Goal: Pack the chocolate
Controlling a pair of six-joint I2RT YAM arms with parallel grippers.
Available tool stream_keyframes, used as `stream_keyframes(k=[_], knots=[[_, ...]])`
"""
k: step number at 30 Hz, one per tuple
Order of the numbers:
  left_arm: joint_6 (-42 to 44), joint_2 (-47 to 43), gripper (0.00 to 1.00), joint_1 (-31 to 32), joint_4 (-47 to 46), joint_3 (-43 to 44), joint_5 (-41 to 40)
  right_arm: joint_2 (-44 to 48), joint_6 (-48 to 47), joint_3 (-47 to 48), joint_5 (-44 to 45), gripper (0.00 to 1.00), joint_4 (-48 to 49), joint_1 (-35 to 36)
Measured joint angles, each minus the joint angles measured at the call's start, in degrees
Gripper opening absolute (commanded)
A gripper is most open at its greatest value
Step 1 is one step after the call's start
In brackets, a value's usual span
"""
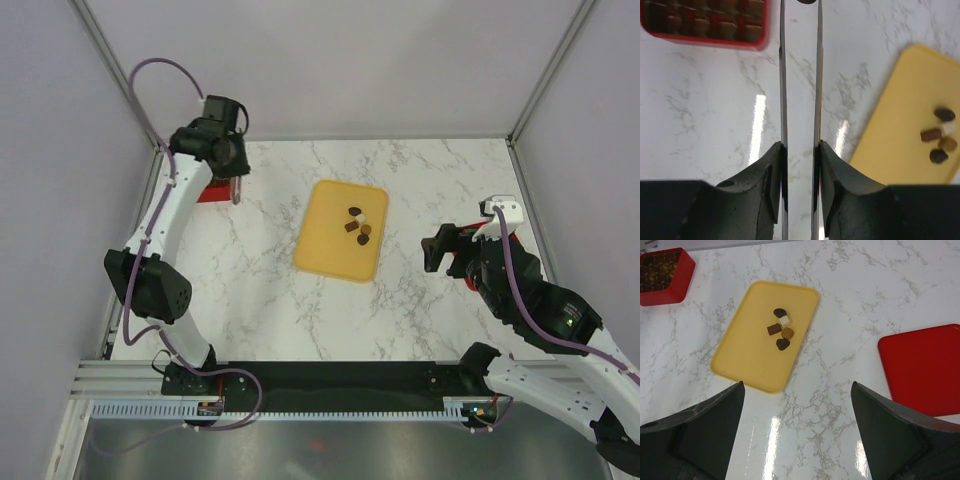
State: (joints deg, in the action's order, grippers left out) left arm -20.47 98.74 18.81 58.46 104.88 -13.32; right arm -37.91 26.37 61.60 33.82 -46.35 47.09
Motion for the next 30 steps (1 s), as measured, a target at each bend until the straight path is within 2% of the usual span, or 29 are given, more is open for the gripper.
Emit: stream_keyframes(k=[5,12,18,30], knots=[[1.4,4.9,0.31,-13.9,-0.4,7.2,0.5,-0.4,-0.1,-0.3,-0.9,0.96,1.2,0.0],[1.5,13.1,0.34,-23.9,-0.2,9.1,3.6,-1.4,-0.3,-0.5,-1.3,0.95,3.4,0.0],[1.5,16.6,0.34,-26.4,-0.2,9.2,3.8,-2.7,-1.0,-1.1,-1.2,0.96,4.5,0.0],[1.8,21.1,0.34,-27.5,-0.4,11.3,3.8,-4.2,-2.4,-1.2,-0.7,0.96,5.7,0.0]])
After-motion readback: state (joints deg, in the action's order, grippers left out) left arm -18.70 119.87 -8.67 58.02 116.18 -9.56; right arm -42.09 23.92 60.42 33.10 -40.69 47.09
